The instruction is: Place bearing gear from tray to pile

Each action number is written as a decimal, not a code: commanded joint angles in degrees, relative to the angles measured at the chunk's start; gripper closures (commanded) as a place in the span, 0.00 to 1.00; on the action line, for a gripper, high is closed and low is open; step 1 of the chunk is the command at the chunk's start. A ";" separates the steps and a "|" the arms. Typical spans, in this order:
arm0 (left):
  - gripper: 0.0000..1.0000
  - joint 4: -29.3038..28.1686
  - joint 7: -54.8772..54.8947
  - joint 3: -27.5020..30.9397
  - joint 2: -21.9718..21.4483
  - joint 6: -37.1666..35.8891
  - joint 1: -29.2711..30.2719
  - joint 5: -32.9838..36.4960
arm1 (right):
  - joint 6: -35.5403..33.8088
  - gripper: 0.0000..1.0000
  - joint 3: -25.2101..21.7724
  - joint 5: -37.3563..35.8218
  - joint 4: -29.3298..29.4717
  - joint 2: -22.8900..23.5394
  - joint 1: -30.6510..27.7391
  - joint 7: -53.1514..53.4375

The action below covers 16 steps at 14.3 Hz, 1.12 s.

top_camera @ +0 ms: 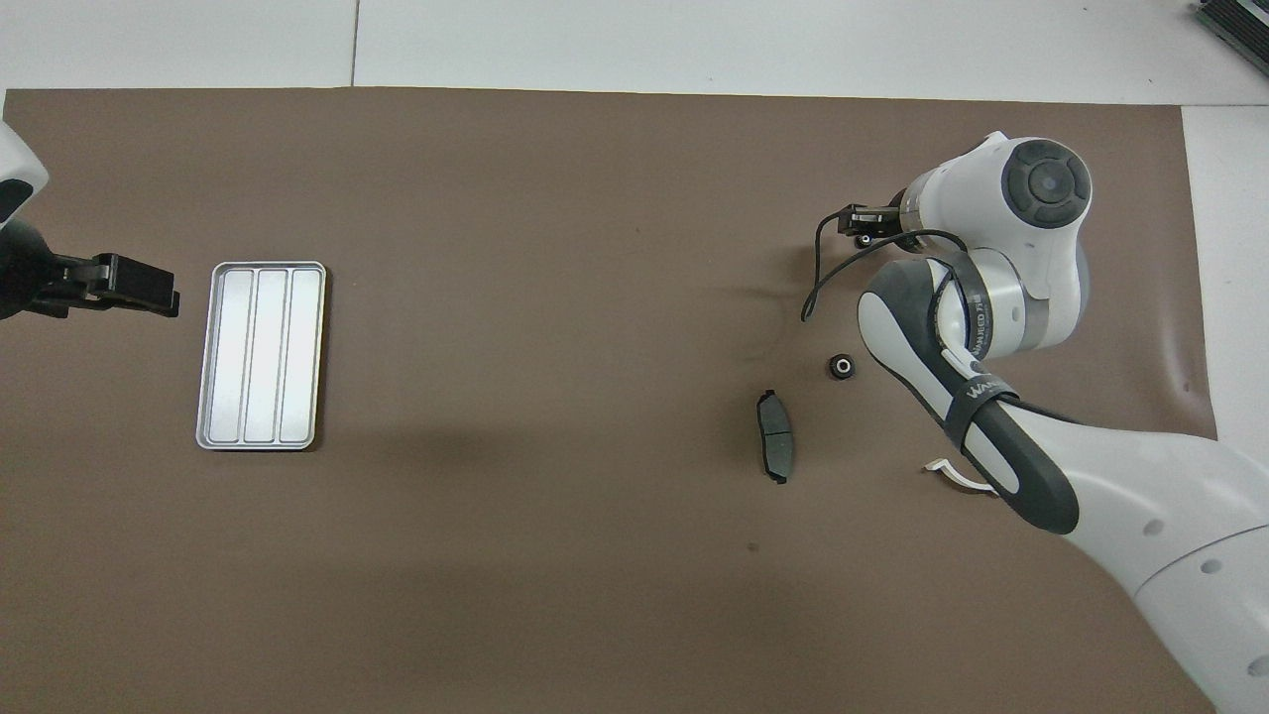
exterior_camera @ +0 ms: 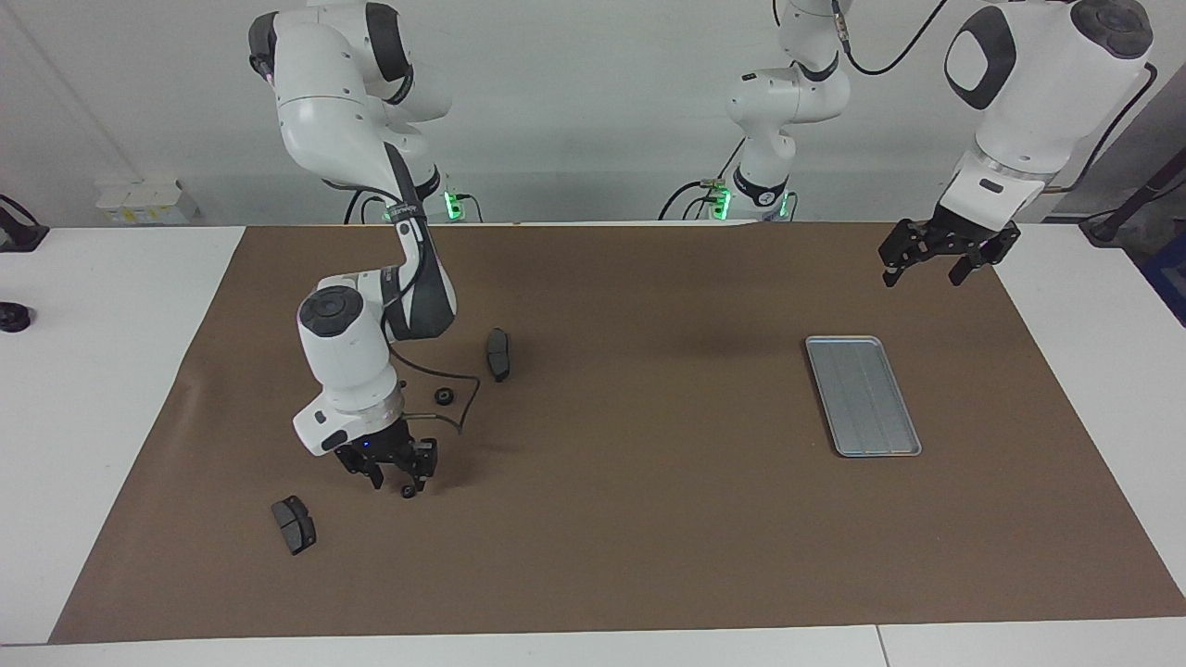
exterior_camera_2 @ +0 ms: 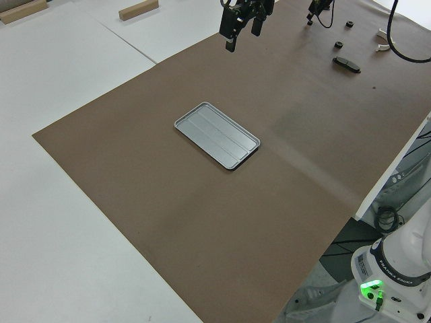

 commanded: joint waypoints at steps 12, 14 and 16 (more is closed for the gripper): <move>0.00 -2.62 0.80 -0.08 -1.99 2.36 0.48 1.03 | -33.32 0.00 0.75 1.70 -2.51 -27.78 -1.79 -1.30; 0.00 -2.62 0.80 0.00 -1.99 2.36 0.48 1.03 | -37.01 0.00 0.40 4.23 -1.20 -29.46 -1.96 -1.73; 0.00 -2.62 0.80 0.00 -1.99 2.36 0.56 1.03 | -41.49 0.00 0.05 4.60 2.13 -29.73 -2.66 -4.18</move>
